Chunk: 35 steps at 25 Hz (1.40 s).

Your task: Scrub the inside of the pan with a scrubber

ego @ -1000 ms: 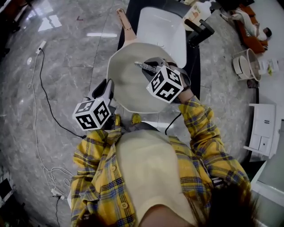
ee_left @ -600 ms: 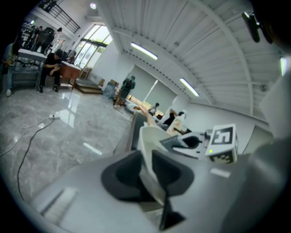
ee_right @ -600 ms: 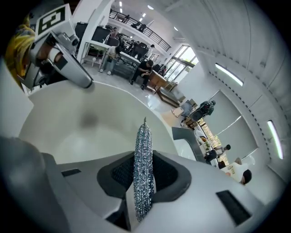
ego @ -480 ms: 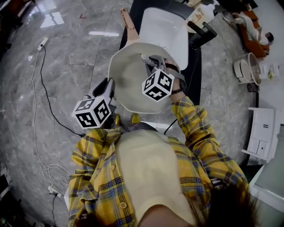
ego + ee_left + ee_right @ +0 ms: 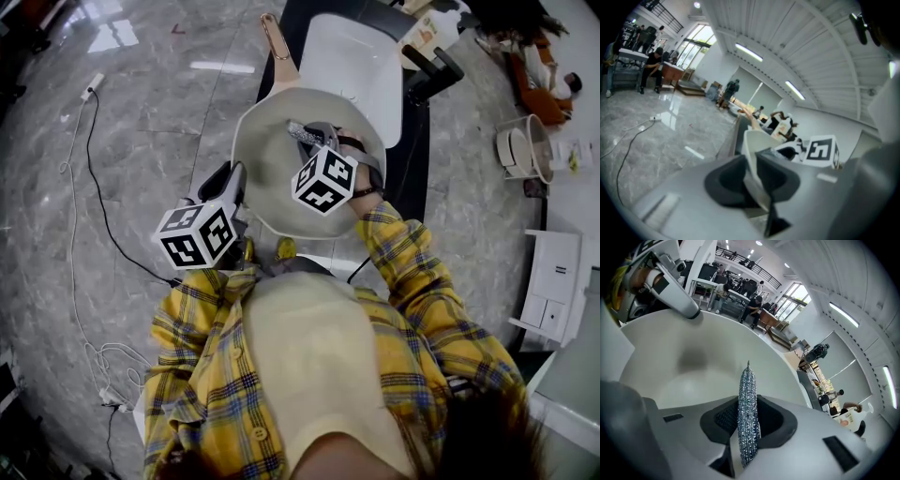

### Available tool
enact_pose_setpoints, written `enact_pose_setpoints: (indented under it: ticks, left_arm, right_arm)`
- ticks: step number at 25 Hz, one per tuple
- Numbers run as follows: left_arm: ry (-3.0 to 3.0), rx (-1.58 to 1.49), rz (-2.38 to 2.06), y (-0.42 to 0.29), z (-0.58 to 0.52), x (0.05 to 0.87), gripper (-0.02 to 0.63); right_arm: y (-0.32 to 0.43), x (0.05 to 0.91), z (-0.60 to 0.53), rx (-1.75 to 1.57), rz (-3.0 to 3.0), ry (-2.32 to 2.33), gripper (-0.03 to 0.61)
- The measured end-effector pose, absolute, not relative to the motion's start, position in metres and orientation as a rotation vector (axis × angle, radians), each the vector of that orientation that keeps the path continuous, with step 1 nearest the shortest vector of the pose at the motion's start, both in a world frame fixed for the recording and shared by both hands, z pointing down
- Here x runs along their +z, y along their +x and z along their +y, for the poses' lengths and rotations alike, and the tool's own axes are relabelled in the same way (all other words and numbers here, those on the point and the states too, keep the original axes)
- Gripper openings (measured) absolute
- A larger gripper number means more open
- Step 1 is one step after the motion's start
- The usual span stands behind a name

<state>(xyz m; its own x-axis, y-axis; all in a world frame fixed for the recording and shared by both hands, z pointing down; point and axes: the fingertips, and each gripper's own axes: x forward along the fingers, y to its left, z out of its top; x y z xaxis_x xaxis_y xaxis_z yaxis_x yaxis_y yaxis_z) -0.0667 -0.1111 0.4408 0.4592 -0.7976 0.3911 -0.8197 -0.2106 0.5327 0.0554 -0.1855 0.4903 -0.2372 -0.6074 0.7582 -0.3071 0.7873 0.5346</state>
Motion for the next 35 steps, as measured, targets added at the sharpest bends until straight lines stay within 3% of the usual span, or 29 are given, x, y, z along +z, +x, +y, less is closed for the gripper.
enact_pose_setpoints:
  ticks: [22, 35]
  left_arm:
    - [2.009, 0.02, -1.335, -0.068, -0.11, 0.44, 0.071]
    - [2.008, 0.021, -1.334, -0.069, -0.111, 0.44, 0.071]
  right_arm:
    - [0.009, 0.493, -0.108, -0.351, -1.946, 0.288, 0.086]
    - [0.015, 0.489, -0.058, -0.175, -1.955, 0.046, 0.086]
